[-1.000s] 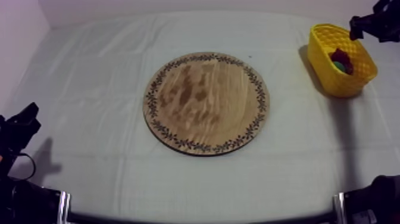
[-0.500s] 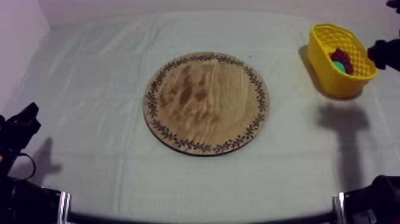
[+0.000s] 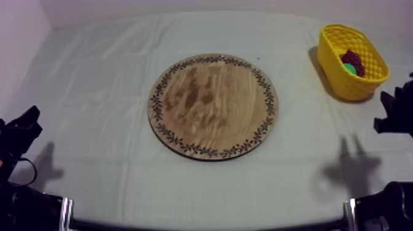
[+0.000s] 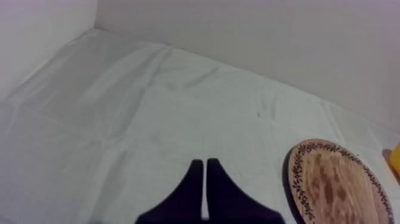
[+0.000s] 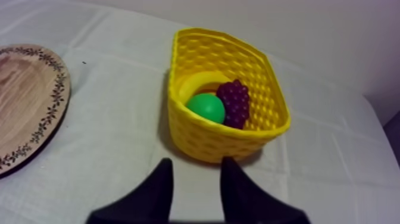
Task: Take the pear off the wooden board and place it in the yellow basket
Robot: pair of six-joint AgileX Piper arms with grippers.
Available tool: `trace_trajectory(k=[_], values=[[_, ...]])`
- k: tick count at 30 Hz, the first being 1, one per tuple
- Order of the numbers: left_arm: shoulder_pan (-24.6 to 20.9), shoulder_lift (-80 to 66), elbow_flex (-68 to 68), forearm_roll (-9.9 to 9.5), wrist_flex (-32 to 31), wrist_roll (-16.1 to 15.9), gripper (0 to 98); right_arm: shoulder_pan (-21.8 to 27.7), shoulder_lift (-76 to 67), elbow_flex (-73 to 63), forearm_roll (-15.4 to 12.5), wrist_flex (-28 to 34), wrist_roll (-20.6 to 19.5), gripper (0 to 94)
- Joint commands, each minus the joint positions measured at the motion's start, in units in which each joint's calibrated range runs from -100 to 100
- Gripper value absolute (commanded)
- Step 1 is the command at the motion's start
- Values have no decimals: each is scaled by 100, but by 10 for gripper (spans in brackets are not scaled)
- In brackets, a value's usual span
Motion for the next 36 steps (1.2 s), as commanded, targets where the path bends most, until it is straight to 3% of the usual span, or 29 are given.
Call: trace_trajectory(k=[1,6,13,25,29,36], values=[[1,0,0,-2,-1,-1,1,-30,-595,356,-100,-112,36,146],[1,0,0,-2,-1,-1,1,-112,-1081,663,5,9,-82,47],[1,0,0,-2,-1,-1,1,-232,-1480,725,275,455,-676,10],[1,0,0,-2,-1,-1,1,-286,-1545,730,385,680,-569,75],[1,0,0,-2,-1,-1,1,-297,-1549,730,387,689,-430,28],[1,0,0,-2,-1,-1,1,-300,-1550,730,387,691,-578,8]])
